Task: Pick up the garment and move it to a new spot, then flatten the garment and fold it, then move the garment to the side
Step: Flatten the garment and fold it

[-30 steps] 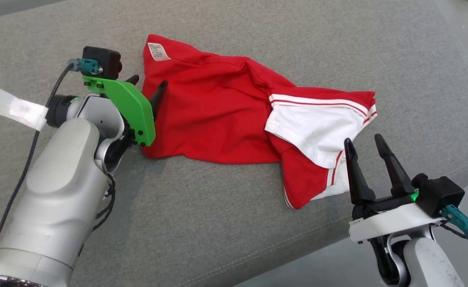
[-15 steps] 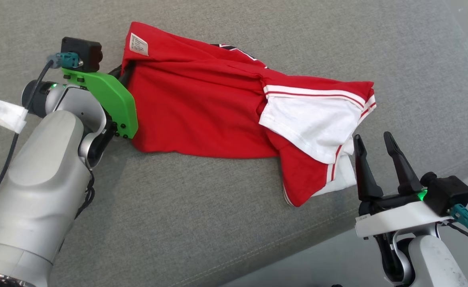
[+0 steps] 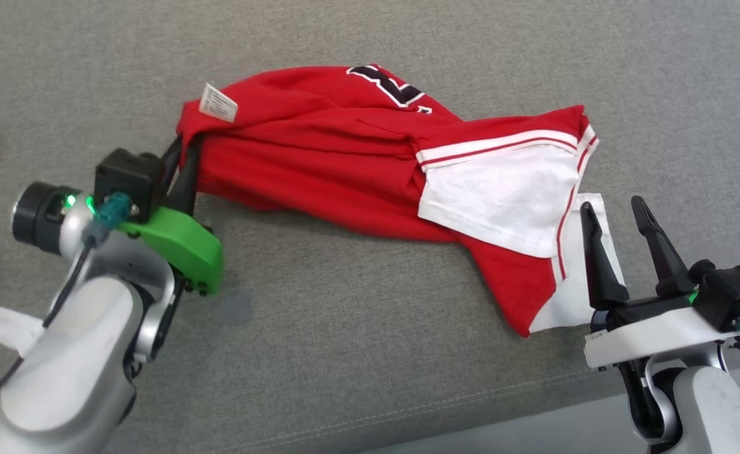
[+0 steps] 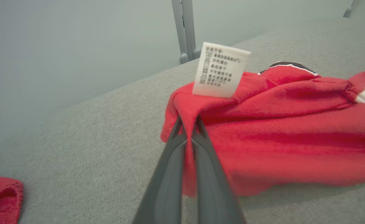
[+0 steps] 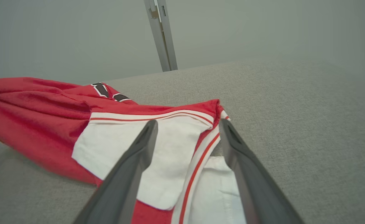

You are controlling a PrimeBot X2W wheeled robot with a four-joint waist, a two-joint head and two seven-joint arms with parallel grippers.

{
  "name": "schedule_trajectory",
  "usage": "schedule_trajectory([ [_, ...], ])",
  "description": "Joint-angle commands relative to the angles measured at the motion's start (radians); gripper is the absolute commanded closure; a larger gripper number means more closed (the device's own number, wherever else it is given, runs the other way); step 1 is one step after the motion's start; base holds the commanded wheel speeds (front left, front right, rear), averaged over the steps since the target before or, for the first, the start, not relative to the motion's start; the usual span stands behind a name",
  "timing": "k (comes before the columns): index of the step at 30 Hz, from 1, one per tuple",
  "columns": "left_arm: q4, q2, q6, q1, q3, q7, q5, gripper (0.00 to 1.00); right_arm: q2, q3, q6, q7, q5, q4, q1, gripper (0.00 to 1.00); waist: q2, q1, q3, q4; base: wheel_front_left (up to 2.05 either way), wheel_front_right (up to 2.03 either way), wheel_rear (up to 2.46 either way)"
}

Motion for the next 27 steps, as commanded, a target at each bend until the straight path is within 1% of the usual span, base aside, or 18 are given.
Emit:
schedule_trajectory([
  [1,-0.082,0.019,0.043,0.066,-0.012,0.012,0.021,1.0,-0.008,-0.007,-0.001,0.012,-0.006,-0.013,0.007,0.0,0.0,-0.0001,-0.016,0.062,0.0,0.0,0.0],
  [3,-0.162,0.021,0.074,0.129,-0.035,0.029,0.031,1.0,-0.011,-0.012,-0.001,0.023,-0.007,-0.026,0.008,0.0,0.0,-0.0001,-0.015,0.077,0.0,0.0,0.0],
  [5,-0.214,0.018,0.1,0.186,-0.06,0.044,0.036,1.0,-0.015,-0.016,-0.001,0.034,-0.007,-0.034,0.011,0.0,0.0,-0.0001,-0.017,0.09,0.0,0.0,0.0],
  [6,-0.214,0.018,0.1,0.186,-0.06,0.044,0.036,1.0,-0.015,-0.016,-0.001,0.034,-0.007,-0.034,0.011,0.0,0.0,-0.0001,-0.017,0.09,0.0,0.0,0.0],
  [9,-0.251,0.002,0.12,0.251,-0.096,0.053,0.038,1.0,-0.02,-0.021,-0.001,0.05,-0.008,-0.045,0.018,0.0,0.0,-0.0001,-0.023,0.106,0.0,0.0,0.0],
  [12,-0.246,-0.018,0.126,0.3,-0.13,0.051,0.033,1.0,-0.023,-0.023,-0.001,0.063,-0.006,-0.054,0.022,0.0,0.0,-0.0001,-0.033,0.117,0.0,0.0,0.0],
  [15,-0.215,-0.044,0.122,0.324,-0.166,0.044,0.04,1.0,-0.026,-0.027,-0.001,0.073,-0.005,-0.062,0.026,0.0,0.0,-0.0001,-0.045,0.129,0.0,0.0,0.0],
  [17,-0.186,-0.071,0.11,0.34,-0.188,0.039,0.026,1.0,-0.028,-0.028,-0.001,0.082,-0.004,-0.068,0.027,0.0,0.0,-0.0001,-0.05,0.135,0.0,0.0,0.0],
  [18,-0.168,-0.081,0.105,0.339,-0.196,0.034,0.027,0.91,-0.03,-0.031,-0.001,0.085,-0.004,-0.071,0.029,0.0,0.0,-0.0001,-0.053,0.138,0.0,0.0,0.0],
  [19,-0.148,-0.094,0.103,0.341,-0.2,0.029,0.021,0.36,-0.031,-0.032,-0.001,0.088,-0.003,-0.073,0.032,0.0,0.0,-0.0001,-0.056,0.141,0.0,0.0,0.0],
  [20,-0.134,-0.104,0.1,0.344,-0.205,0.022,0.018,0.0,-0.032,-0.034,-0.001,0.093,-0.003,-0.076,0.035,0.0,0.0,-0.0001,-0.059,0.144,0.0,0.0,0.0],
  [24,-0.11,-0.144,0.102,0.358,-0.199,-0.035,0.001,0.0,-0.036,-0.048,-0.001,0.107,-0.004,-0.086,0.047,0.0,0.0,-0.0001,-0.074,0.158,0.0,0.0,0.0],
  [27,-0.118,-0.149,0.11,0.371,-0.181,-0.069,-0.013,0.0,-0.035,-0.056,-0.001,0.116,-0.009,-0.097,0.055,0.0,0.0,-0.0001,-0.084,0.167,0.0,0.0,0.0],
])
